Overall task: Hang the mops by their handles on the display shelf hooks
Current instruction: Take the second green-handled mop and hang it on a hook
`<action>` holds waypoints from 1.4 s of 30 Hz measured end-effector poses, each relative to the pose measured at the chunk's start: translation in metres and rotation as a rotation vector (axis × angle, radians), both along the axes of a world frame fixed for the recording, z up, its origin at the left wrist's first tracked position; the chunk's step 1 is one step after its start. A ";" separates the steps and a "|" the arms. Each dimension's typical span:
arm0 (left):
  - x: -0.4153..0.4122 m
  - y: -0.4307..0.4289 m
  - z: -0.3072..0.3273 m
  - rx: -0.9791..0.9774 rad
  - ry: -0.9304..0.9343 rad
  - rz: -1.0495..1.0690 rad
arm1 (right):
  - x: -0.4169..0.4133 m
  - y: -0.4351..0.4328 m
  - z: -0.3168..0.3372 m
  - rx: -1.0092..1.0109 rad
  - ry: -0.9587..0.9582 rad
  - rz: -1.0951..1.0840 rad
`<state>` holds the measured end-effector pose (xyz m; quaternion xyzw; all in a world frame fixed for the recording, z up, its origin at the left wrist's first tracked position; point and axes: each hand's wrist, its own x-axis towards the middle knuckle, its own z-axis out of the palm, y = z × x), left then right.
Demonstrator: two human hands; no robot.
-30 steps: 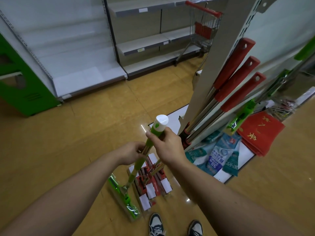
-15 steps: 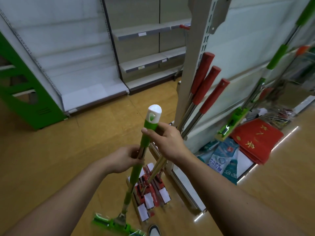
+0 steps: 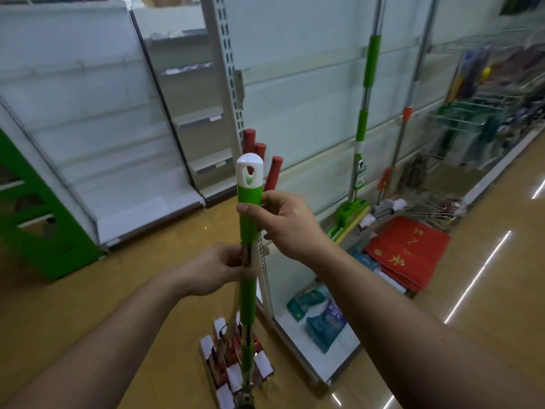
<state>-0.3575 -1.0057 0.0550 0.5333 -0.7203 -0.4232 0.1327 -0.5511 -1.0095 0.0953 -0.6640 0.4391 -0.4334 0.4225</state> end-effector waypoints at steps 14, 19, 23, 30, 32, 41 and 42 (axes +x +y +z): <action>-0.174 0.034 0.066 -0.165 0.160 -0.102 | -0.156 0.057 0.084 -0.153 0.133 -0.182; -0.229 0.014 0.075 -0.283 0.302 -0.077 | -0.205 0.044 0.106 -0.204 0.137 -0.249; -0.271 -0.005 0.081 -0.310 0.446 -0.090 | -0.242 0.029 0.119 -0.197 0.131 -0.281; -0.340 -0.056 0.081 -0.291 0.630 -0.122 | -0.307 -0.017 0.131 -0.172 0.062 -0.347; -0.359 -0.074 0.081 -0.299 0.651 -0.141 | -0.326 -0.036 0.131 -0.165 0.056 -0.344; -0.414 -0.182 0.085 -0.401 0.657 -0.043 | -0.386 -0.145 0.144 -0.219 0.056 -0.249; -0.419 -0.192 0.088 -0.416 0.657 -0.027 | -0.392 -0.156 0.147 -0.223 0.042 -0.229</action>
